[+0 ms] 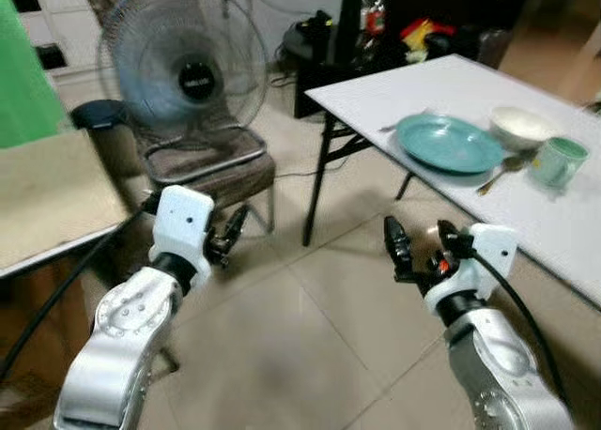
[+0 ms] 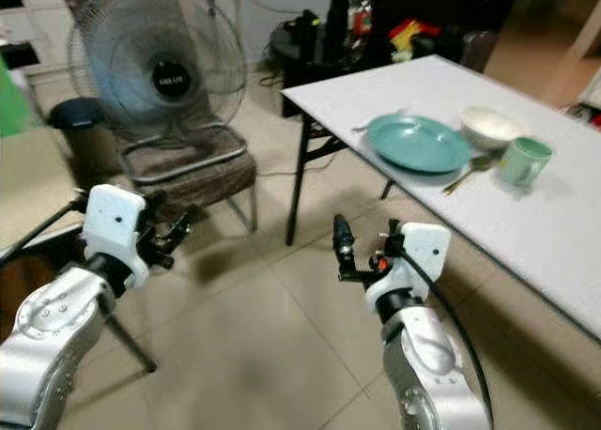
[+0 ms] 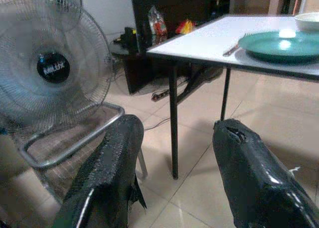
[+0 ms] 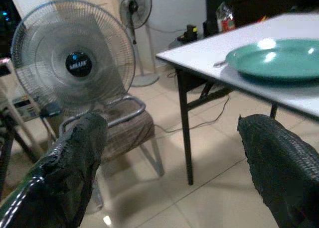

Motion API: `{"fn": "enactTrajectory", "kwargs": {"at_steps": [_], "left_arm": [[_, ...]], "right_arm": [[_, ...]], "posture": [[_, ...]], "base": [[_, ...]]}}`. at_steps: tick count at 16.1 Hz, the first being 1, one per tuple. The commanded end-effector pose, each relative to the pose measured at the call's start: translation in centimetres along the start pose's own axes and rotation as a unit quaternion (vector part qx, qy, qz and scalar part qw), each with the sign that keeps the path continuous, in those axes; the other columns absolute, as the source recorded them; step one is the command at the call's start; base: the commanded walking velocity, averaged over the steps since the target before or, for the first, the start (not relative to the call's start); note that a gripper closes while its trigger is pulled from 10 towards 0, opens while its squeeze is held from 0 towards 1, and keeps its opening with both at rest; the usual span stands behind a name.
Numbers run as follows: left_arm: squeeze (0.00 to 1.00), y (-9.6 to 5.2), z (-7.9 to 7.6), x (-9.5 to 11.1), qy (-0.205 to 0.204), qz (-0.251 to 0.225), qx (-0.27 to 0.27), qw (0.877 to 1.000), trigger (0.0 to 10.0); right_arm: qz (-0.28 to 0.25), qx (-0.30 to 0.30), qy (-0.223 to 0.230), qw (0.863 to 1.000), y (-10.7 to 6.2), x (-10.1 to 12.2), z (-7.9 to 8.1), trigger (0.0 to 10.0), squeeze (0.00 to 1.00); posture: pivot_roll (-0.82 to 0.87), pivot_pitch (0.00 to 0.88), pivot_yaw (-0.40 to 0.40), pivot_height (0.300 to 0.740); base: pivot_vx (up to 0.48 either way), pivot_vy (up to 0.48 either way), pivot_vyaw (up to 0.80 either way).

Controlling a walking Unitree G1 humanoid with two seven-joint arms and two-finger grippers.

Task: Setting the table

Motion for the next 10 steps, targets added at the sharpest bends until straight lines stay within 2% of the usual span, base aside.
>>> {"fn": "enactTrajectory", "kwargs": {"at_steps": [1,10], "left_arm": [[0.0,-0.11,0.53,0.21,0.009,-0.002,0.007,1.0,10.0],[0.0,-0.3,0.78,0.26,0.012,0.001,0.012,1.0,10.0]], "right_arm": [[0.004,0.003,0.002,1.0,0.28,-0.09,0.22,10.0,0.0],[0.002,0.002,0.006,1.0,0.83,-0.05,0.14,10.0,0.0]], "posture": [[0.09,0.0,-0.016,0.74],[0.11,0.0,-0.029,0.74]], "base": [[0.0,0.356,0.8],[0.0,0.357,0.8]]}}
Point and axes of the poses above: a point about 5 cm out from each wrist's last joint towards the gripper, its own y axis pointing out of the wrist towards the gripper, its own x axis along the axis of the wrist's last joint, z = x × y, the point moved 1 cm from there along y, pointing out of the wrist towards the gripper, and after that the axes turned 12 degrees about y, right-handed, at the moved point
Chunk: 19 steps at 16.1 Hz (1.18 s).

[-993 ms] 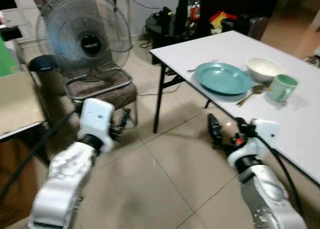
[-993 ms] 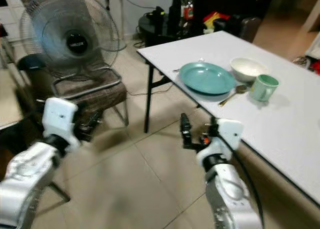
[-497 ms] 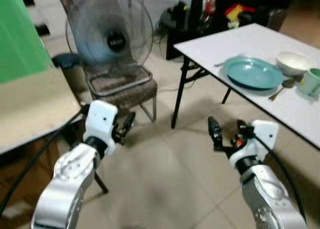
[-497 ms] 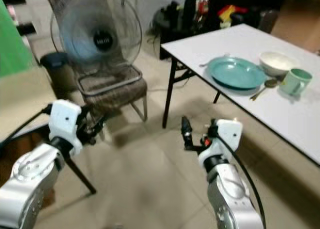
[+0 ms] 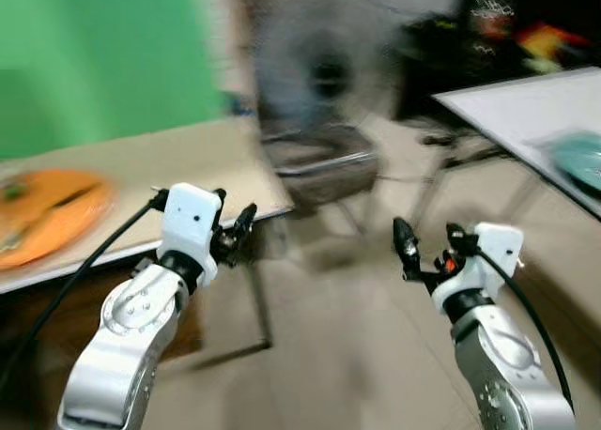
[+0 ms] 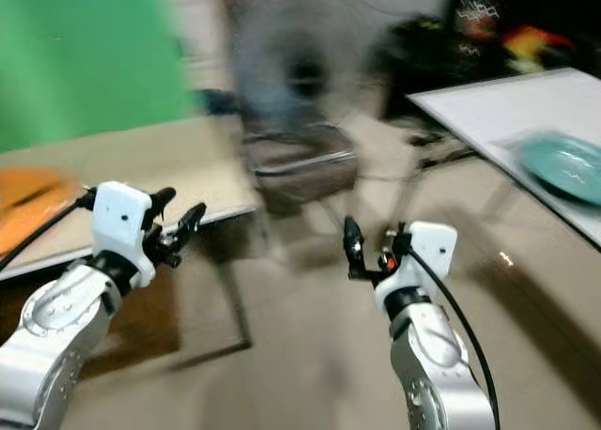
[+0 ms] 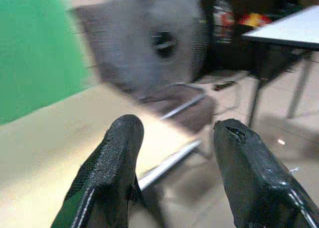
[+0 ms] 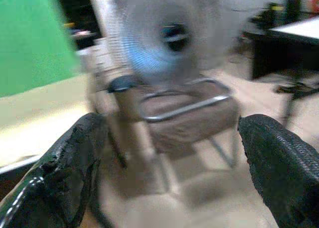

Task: Setting the table

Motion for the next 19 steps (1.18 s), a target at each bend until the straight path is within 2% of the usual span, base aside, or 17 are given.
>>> {"fn": "enactTrajectory", "kwargs": {"at_steps": [1,3,9,13,19], "left_arm": [[0.0,-0.2,0.5,-0.3,0.004,0.01,0.01,1.0,10.0],[0.0,-0.4,0.5,-0.4,0.004,0.012,0.013,1.0,10.0],[0.0,-0.4,0.7,-0.4,0.002,0.013,0.022,1.0,10.0],[0.0,0.4,0.8,-0.4,-0.007,0.013,0.048,0.999,10.0],[0.0,1.0,1.0,-0.4,-0.012,0.003,0.055,0.998,10.0]], "right_arm": [[-0.002,0.01,0.003,1.0,0.1,0.1,0.6,10.0,0.0],[0.0,0.013,-0.001,1.0,0.2,0.0,0.7,10.0,0.0],[0.006,0.008,0.016,1.0,0.3,-0.1,0.5,10.0,0.0],[0.028,0.002,0.008,1.0,0.5,-0.6,0.0,10.0,0.0],[0.019,0.004,0.0,1.0,1.3,-0.1,-0.2,10.0,0.0]], "posture": [[0.11,0.0,-0.03,0.74],[0.11,0.0,-0.036,0.74],[0.11,0.0,-0.042,0.74],[0.12,0.0,-0.045,0.74],[0.11,0.0,-0.061,0.74]], "base": [[0.0,0.36,0.8],[0.0,0.356,0.72],[0.0,0.351,0.0],[0.0,0.0,0.0],[0.089,0.0,0.0]]}}
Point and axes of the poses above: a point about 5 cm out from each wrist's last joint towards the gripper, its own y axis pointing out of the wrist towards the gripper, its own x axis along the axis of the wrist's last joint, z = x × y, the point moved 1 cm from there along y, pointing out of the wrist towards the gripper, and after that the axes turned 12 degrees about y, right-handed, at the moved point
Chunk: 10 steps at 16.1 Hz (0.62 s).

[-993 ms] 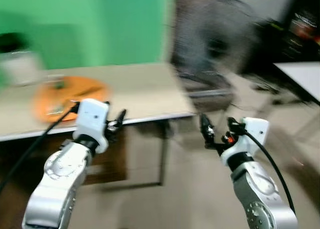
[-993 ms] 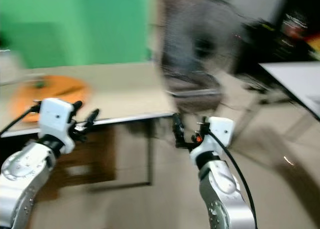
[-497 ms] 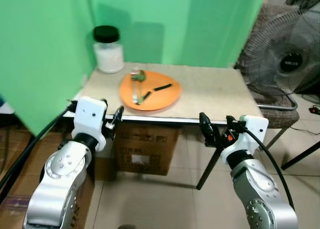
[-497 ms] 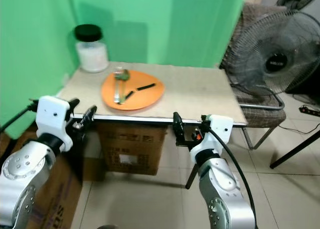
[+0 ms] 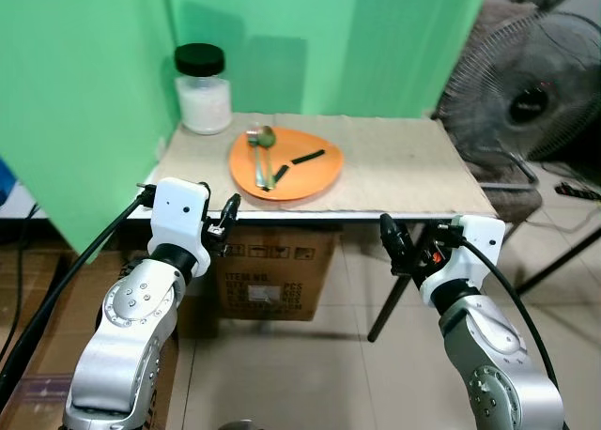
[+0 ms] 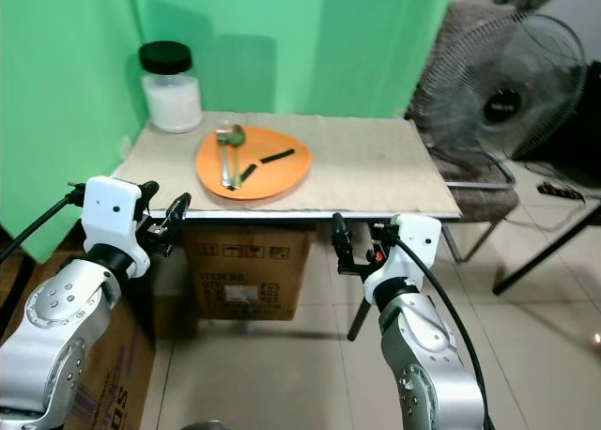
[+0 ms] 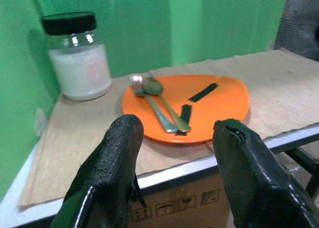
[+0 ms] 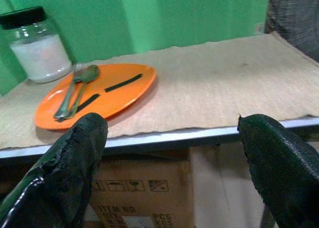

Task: Setting the table

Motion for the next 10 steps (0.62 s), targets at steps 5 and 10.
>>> {"fn": "enactTrajectory", "kwargs": {"at_steps": [5,10], "left_arm": [[0.0,0.25,-0.2,0.3,-0.001,-0.013,-0.003,1.0,10.0],[0.0,0.33,-0.37,0.25,0.001,-0.015,-0.008,1.0,10.0]], "right_arm": [[-0.004,-0.005,-0.008,1.0,0.05,0.25,-0.4,10.0,0.0],[-0.004,-0.007,-0.01,1.0,-0.11,0.17,-0.56,10.0,0.0]], "posture": [[0.11,0.0,-0.063,0.74],[0.11,0.0,-0.061,0.74]], "base": [[0.337,0.0,0.0],[0.425,0.0,0.0]]}}
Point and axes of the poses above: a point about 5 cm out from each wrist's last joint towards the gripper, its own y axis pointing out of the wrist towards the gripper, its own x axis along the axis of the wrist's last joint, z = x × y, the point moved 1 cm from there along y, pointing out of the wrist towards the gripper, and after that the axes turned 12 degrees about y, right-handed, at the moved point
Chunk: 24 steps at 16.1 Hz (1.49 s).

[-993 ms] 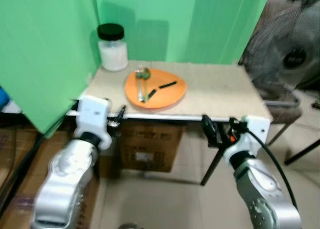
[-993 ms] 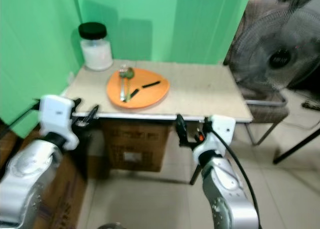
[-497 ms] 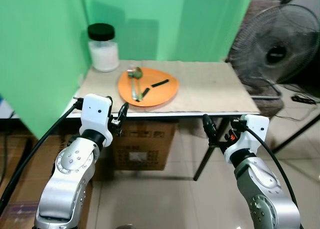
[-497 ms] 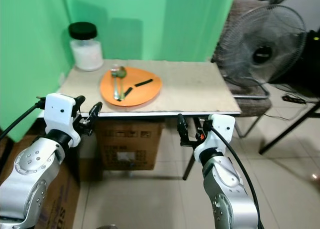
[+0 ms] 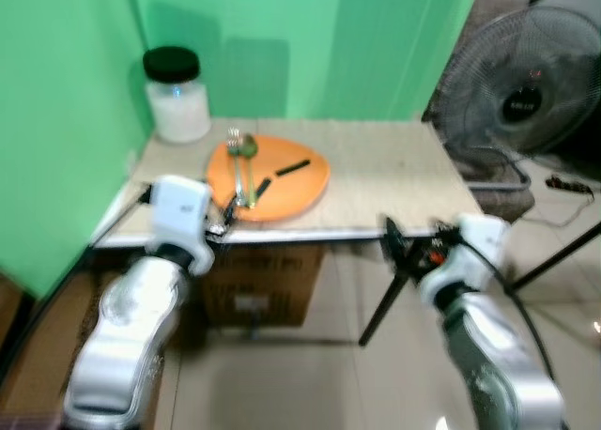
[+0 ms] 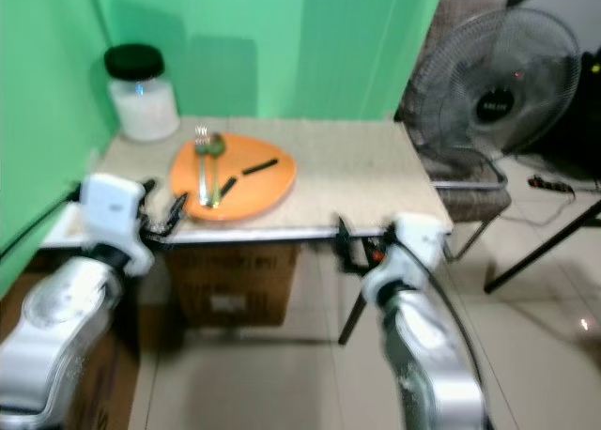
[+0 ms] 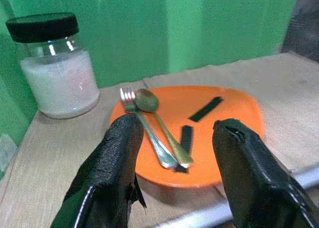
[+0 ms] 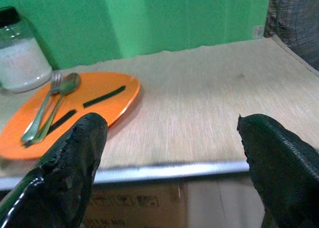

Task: Setting the table

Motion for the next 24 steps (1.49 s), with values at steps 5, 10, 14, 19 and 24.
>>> {"fn": "enactTrajectory", "kwargs": {"at_steps": [5,10,14,19,24], "left_arm": [[0.0,0.6,-0.7,0.6,0.001,-0.017,-0.018,1.0,10.0],[0.0,0.6,-0.7,0.5,0.006,-0.013,-0.022,1.0,10.0],[0.0,0.6,-0.4,0.3,0.011,-0.006,-0.01,1.0,10.0],[0.0,1.0,-0.3,0.7,0.023,-0.01,-0.006,1.0,10.0],[0.0,1.2,-0.1,0.7,0.028,-0.009,-0.003,1.0,10.0]], "right_arm": [[-0.014,-0.022,-0.006,1.0,-0.3,0.5,-1.3,10.0,0.0],[-0.008,-0.019,0.001,1.0,-0.2,0.2,-1.2,10.0,0.0],[-0.009,-0.015,0.016,1.0,0.2,0.3,-1.1,10.0,0.0],[-0.007,0.0,-0.002,1.0,1.3,0.6,-0.7,10.0,0.0],[0.001,0.002,0.009,1.0,1.8,0.4,-0.6,10.0,0.0]], "posture": [[0.1,0.0,-0.047,0.74],[0.1,0.0,-0.048,0.74],[0.11,0.0,-0.05,0.74],[0.1,0.0,-0.053,0.74],[0.11,0.0,-0.06,0.74]], "base": [[0.431,0.0,0.0],[0.423,0.0,0.0],[0.091,0.0,0.0],[0.0,-0.13,0.48],[0.0,-0.355,0.6]]}}
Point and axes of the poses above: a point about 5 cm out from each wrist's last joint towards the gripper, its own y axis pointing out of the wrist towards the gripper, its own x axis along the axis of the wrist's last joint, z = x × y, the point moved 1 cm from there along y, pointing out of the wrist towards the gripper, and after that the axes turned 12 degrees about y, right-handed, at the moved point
